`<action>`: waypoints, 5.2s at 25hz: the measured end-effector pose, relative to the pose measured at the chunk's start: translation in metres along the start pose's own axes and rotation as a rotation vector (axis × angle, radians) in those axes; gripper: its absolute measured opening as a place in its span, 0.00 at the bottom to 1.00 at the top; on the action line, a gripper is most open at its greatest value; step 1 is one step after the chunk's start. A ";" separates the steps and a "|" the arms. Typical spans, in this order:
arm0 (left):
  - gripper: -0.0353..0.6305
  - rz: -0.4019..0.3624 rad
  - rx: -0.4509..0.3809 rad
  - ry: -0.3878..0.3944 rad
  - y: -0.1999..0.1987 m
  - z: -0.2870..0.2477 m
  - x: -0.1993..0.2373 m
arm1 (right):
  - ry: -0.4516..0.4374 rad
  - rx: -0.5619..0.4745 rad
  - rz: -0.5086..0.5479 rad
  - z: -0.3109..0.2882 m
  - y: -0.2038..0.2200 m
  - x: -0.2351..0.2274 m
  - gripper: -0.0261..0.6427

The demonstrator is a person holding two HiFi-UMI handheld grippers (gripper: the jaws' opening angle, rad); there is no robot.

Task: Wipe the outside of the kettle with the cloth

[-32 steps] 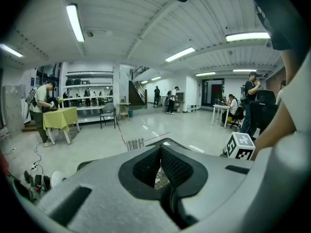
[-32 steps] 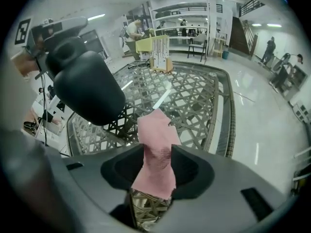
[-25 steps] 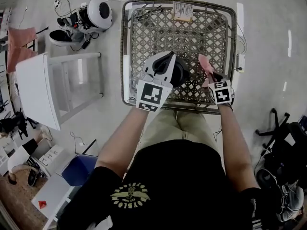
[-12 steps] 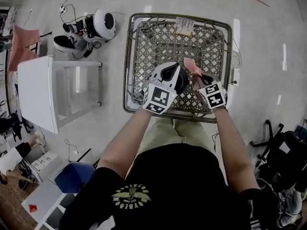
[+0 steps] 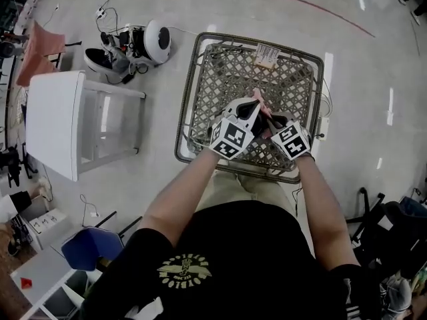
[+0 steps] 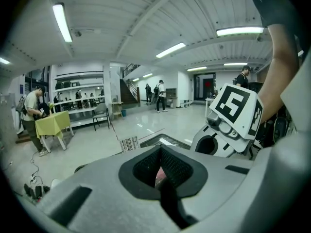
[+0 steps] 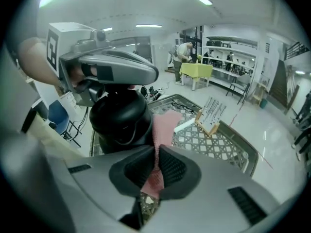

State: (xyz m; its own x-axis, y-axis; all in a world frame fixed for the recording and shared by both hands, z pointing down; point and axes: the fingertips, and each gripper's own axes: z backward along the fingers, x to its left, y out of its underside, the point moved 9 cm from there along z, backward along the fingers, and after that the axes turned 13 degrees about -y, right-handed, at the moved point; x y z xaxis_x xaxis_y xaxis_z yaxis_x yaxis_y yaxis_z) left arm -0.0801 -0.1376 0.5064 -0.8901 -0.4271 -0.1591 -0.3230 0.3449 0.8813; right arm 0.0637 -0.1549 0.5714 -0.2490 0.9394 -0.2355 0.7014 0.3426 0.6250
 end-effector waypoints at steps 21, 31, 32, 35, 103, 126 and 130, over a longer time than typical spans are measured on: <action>0.06 -0.064 0.006 0.116 0.001 -0.001 -0.001 | -0.037 -0.045 -0.052 -0.022 -0.009 0.116 0.08; 0.06 -0.087 0.002 0.107 0.002 0.000 -0.007 | -0.026 -0.020 0.004 -0.037 -0.022 0.128 0.08; 0.06 -0.090 0.001 0.106 0.001 -0.001 -0.008 | -0.024 -0.023 -0.007 -0.034 -0.018 0.124 0.08; 0.06 -0.100 0.002 0.097 0.000 -0.001 -0.008 | -0.014 -0.020 -0.027 -0.022 -0.006 0.114 0.08; 0.06 -0.198 0.045 0.010 0.004 -0.005 -0.015 | -0.276 -0.042 0.043 -0.053 0.021 0.112 0.08; 0.06 -0.193 0.049 0.002 0.003 -0.007 -0.017 | -0.047 0.307 0.452 -0.045 0.036 -0.005 0.08; 0.06 -0.191 0.049 0.001 0.002 -0.008 -0.016 | -0.060 0.339 0.616 -0.049 0.018 -0.020 0.08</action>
State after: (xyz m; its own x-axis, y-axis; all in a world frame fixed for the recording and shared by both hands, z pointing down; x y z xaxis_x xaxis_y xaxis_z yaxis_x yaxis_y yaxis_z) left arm -0.0641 -0.1368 0.5147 -0.8107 -0.4898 -0.3207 -0.5013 0.2980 0.8123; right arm 0.0485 -0.1671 0.6233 0.2904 0.9561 0.0403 0.8747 -0.2823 0.3939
